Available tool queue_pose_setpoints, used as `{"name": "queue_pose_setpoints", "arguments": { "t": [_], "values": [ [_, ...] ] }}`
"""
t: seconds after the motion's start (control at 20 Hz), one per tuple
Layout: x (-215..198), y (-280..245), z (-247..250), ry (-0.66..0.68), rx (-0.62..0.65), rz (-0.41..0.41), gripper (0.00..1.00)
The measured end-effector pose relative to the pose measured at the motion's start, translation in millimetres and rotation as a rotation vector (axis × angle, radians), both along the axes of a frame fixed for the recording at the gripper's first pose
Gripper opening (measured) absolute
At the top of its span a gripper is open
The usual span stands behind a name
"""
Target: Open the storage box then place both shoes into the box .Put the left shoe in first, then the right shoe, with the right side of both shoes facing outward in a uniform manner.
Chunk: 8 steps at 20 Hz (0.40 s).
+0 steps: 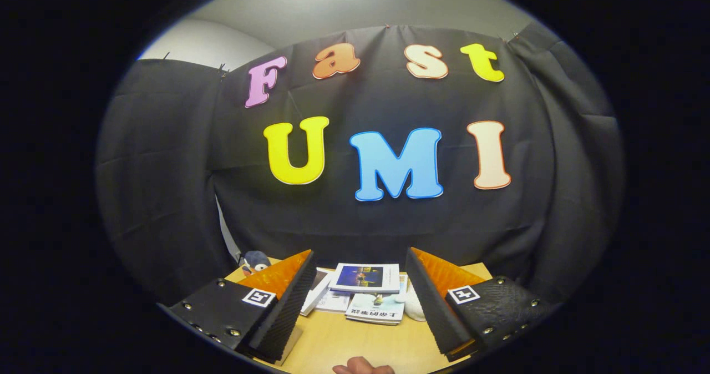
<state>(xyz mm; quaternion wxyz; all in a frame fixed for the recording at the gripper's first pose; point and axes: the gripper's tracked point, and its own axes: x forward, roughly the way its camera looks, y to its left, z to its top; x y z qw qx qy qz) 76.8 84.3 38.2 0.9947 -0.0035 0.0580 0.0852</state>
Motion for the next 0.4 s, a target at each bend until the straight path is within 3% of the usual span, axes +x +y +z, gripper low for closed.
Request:
{"name": "queue_pose_setpoints", "arguments": {
  "t": [0.4],
  "values": [
    [-7,-66,14,-0.042,0.045,-0.119,0.98]
  ]
}}
